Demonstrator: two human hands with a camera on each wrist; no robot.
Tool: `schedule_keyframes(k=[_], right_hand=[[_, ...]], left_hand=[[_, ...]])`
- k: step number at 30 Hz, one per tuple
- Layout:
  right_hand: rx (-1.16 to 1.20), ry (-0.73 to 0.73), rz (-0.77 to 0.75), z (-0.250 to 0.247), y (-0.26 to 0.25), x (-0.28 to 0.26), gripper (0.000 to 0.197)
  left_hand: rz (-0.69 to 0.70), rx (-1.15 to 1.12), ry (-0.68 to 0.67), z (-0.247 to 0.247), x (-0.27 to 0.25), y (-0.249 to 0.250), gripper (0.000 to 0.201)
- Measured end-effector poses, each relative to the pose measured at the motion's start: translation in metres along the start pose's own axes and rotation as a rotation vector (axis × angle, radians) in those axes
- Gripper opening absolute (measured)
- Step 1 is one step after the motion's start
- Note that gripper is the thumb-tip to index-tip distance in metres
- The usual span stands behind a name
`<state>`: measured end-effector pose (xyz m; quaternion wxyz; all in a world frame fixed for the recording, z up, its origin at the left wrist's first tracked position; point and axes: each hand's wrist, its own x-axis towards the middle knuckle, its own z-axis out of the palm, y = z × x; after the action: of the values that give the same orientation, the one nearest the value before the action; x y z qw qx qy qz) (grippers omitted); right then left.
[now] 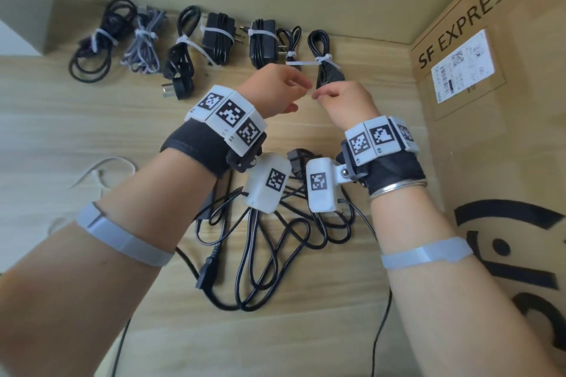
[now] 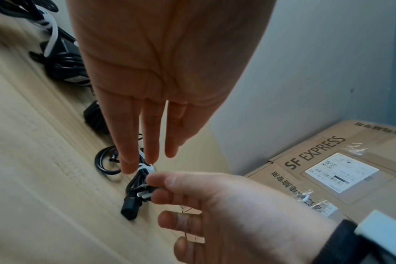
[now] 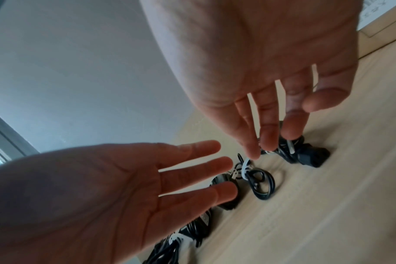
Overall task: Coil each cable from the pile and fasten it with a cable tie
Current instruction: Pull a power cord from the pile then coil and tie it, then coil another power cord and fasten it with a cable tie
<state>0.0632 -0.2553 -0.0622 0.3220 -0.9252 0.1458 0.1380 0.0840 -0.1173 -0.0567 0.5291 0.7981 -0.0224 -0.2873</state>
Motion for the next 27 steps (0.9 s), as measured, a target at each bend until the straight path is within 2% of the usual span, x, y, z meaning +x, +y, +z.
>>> schedule_keyframes(k=[4,8,15,21,27], right_hand=[[-0.019,-0.056,0.046,0.011,0.001,-0.019,0.030],[0.018,-0.137,0.160,0.020,0.008,-0.030,0.038],[-0.260,-0.325,0.181,0.033,0.024,-0.038,0.051],[-0.184,-0.286,0.144,0.029,0.043,-0.042,0.049],[-0.270,-0.292,0.131,0.021,0.040,-0.046,0.038]], left_hand=[[-0.012,0.010,-0.017,0.002,-0.015,-0.006,0.023],[-0.023,0.024,-0.036,0.004,-0.028,-0.015,0.021],[-0.038,0.184,-0.100,0.010,-0.037,-0.033,0.023],[-0.045,0.210,-0.131,0.016,-0.038,-0.037,0.024],[-0.028,0.245,-0.130,0.024,-0.036,-0.034,0.024]])
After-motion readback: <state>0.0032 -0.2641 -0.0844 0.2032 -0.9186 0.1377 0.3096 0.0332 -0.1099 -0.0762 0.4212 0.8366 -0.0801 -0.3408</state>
